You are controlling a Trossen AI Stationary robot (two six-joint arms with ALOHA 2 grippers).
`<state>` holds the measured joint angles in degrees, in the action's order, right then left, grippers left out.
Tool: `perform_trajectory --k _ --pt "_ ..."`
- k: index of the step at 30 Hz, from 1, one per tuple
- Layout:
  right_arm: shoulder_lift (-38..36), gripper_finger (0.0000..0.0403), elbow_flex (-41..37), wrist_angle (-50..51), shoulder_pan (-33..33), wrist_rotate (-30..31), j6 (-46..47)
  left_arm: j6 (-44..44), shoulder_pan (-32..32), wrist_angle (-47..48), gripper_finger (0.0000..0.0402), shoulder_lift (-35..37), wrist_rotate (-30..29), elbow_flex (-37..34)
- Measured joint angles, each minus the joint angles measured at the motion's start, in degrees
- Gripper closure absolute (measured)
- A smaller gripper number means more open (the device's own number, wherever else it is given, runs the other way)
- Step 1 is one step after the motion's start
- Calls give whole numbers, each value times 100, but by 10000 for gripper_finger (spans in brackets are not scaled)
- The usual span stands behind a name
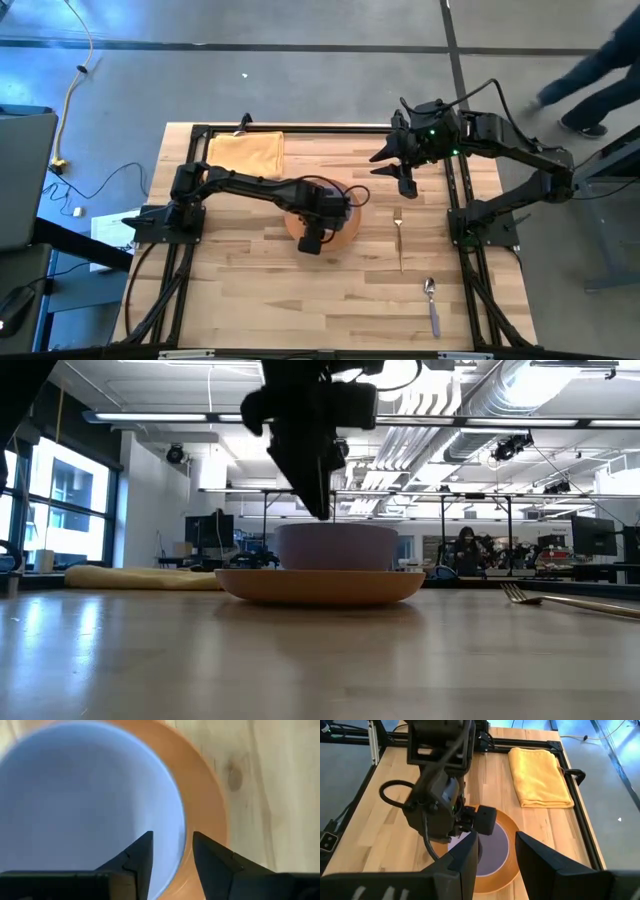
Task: Set table place
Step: Put the purple bowl on the orange plate, then move the gold fork to the right of the orange plate
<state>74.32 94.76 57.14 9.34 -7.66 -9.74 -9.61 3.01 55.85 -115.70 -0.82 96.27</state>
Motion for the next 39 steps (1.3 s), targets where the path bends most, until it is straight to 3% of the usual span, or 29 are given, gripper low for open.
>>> perform_trajectory --k 7,13,19,24,27,31,39 --pt "-44 279 0 229 2 32 435 -31 0 1133 268 -4 13 1053" --pt "-94 279 0 1595 0 573 1205 360 -13 2237 270 54 14 2127" --pt "-94 279 0 2400 -13 918 2079 557 -2 2886 270 449 -53 2306" --pt "-107 279 -105 2607 -299 1363 3419 943 -4 3403 272 841 -615 2308" --pt "-190 279 -603 2612 -502 1697 4574 1150 -2 3419 272 1070 -767 2308" --pt "-248 279 -1645 2383 -851 1619 6359 1332 -2 3416 272 1387 -785 2309" --pt "-243 279 -3741 452 -1227 1067 8253 1318 -2 3417 273 1857 -1169 2308"
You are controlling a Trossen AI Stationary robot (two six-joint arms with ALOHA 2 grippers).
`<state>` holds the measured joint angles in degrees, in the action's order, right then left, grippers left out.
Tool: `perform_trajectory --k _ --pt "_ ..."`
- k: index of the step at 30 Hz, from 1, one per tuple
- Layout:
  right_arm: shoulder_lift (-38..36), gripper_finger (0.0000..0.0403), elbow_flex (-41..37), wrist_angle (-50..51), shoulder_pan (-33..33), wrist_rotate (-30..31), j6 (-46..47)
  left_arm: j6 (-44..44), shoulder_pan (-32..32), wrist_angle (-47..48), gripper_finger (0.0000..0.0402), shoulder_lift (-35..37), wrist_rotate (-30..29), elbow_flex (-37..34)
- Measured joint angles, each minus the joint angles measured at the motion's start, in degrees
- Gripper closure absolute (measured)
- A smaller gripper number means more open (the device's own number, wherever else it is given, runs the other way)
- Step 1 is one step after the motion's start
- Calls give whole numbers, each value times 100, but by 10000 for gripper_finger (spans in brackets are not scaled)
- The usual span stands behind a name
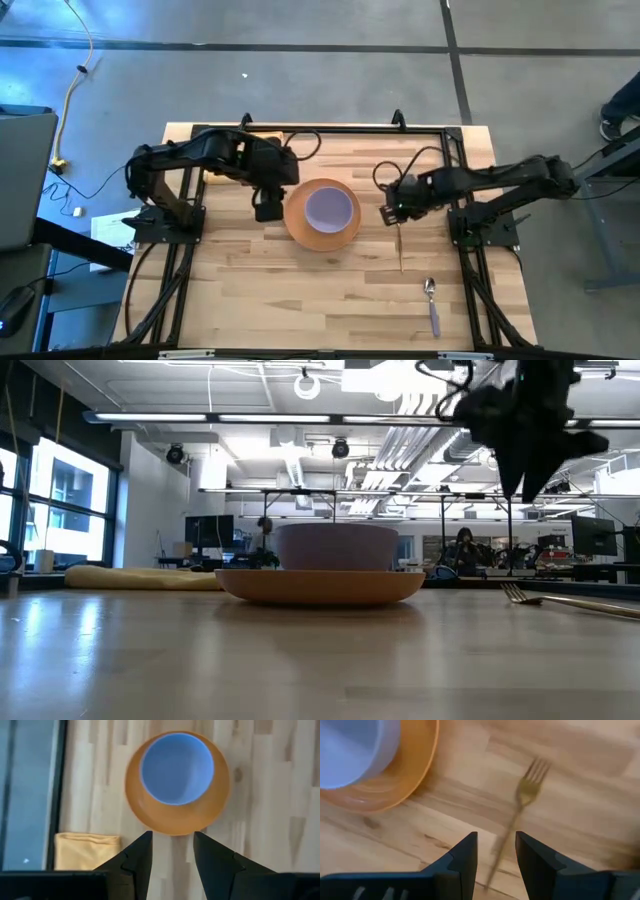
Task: Set table place
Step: Move the gold fork to the right of the orange plate
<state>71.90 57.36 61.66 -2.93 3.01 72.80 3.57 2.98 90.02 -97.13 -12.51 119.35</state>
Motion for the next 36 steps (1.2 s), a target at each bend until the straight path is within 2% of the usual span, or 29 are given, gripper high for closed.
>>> perform_trajectory --k 3,8,14,17,22,27,36 --pt "2 279 -590 -658 -87 -25 386 -15 2 0 273 77 -159 0" --pt "0 279 -1325 -906 -100 -50 958 -73 0 0 273 126 -182 0" --pt "8 279 -2123 -2366 -127 -444 1121 -170 0 0 273 126 -182 0" --pt "13 279 -2406 -2673 -126 -499 1190 -177 0 0 273 126 -181 0" --pt "15 279 -2539 -2677 -126 -496 1226 -179 0 0 273 126 -179 0" --pt "28 279 -2541 -2682 -126 -239 1164 -177 0 0 273 126 -179 0" --pt "602 279 -2518 -2856 -126 -158 857 -177 0 0 273 126 -177 0"
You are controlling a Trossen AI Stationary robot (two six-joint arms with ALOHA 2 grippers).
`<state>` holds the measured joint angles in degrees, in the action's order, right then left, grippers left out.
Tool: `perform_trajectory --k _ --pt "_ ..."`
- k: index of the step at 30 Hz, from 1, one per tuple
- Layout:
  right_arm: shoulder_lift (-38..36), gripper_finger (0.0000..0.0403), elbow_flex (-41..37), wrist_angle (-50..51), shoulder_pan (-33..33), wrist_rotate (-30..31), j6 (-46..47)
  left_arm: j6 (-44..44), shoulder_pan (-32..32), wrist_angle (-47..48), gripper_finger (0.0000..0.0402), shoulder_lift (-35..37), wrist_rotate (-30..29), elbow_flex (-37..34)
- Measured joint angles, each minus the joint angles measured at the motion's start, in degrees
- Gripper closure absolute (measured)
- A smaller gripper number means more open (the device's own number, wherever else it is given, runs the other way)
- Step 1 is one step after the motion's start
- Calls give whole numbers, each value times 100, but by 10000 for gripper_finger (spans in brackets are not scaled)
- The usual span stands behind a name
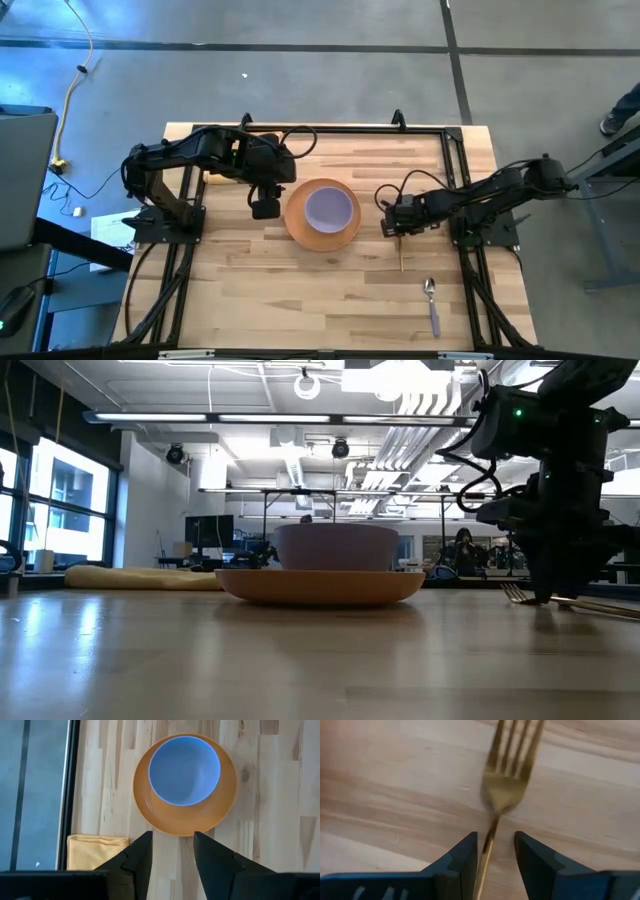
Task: Set table place
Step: Move the gold fork to the right of the orange plate
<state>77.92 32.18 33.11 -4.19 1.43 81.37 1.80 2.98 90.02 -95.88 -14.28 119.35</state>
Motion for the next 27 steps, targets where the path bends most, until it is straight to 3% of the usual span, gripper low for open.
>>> perform_trajectory --k 7,14,23,27 --pt "207 293 10 45 0 9 246 0 0 -1 273 0 2 0" --pt "216 392 -3 130 0 62 315 0 0 0 272 0 8 0" --pt "279 399 346 462 14 272 585 0 0 0 272 0 9 0" --pt "256 401 788 623 82 993 565 0 0 -1 273 0 9 0"
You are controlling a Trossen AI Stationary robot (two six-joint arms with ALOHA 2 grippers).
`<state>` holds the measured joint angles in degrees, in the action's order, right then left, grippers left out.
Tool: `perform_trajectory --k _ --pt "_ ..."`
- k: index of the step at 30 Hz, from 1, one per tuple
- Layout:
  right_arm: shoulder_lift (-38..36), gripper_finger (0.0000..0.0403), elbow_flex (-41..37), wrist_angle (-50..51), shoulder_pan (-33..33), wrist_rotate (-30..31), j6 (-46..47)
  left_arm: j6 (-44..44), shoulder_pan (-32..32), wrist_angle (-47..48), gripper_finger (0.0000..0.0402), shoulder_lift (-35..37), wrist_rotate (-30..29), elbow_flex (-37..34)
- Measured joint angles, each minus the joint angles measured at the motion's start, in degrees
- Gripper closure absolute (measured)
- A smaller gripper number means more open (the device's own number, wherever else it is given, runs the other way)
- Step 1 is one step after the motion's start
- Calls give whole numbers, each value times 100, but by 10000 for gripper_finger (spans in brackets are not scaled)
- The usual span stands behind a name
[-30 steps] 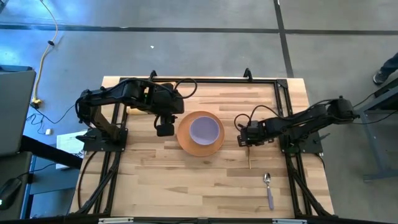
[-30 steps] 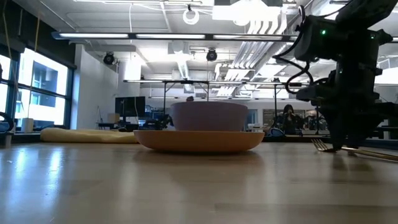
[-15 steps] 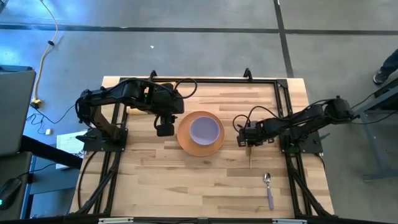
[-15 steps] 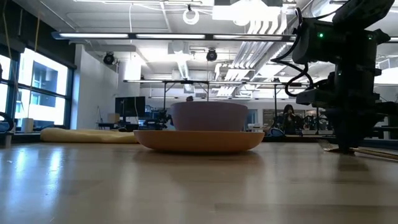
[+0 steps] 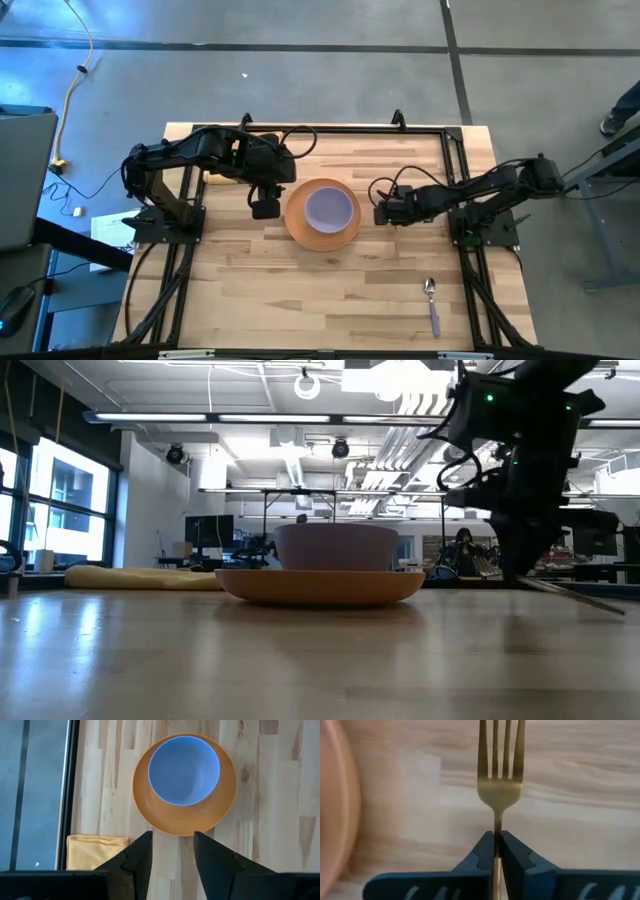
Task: Set table place
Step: Move the gold fork to the right of the orange plate
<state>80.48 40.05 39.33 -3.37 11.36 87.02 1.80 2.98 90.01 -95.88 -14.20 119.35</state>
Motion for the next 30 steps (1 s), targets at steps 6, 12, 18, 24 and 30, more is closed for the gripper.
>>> perform_trajectory --k 6,12,18,24,30 --pt "-2 402 401 81 312 65 -318 -17 0 1 273 0 2 0" --pt "19 402 516 -220 859 109 -896 -64 0 1 273 0 2 0" --pt "426 402 514 -859 1215 -70 -1251 -70 0 1 273 0 2 0" --pt "976 403 518 -1443 1287 -326 -1396 -140 0 1 273 0 4 0" --pt "1351 403 546 -1540 1289 -469 -1361 -153 1 1 273 0 7 -2"
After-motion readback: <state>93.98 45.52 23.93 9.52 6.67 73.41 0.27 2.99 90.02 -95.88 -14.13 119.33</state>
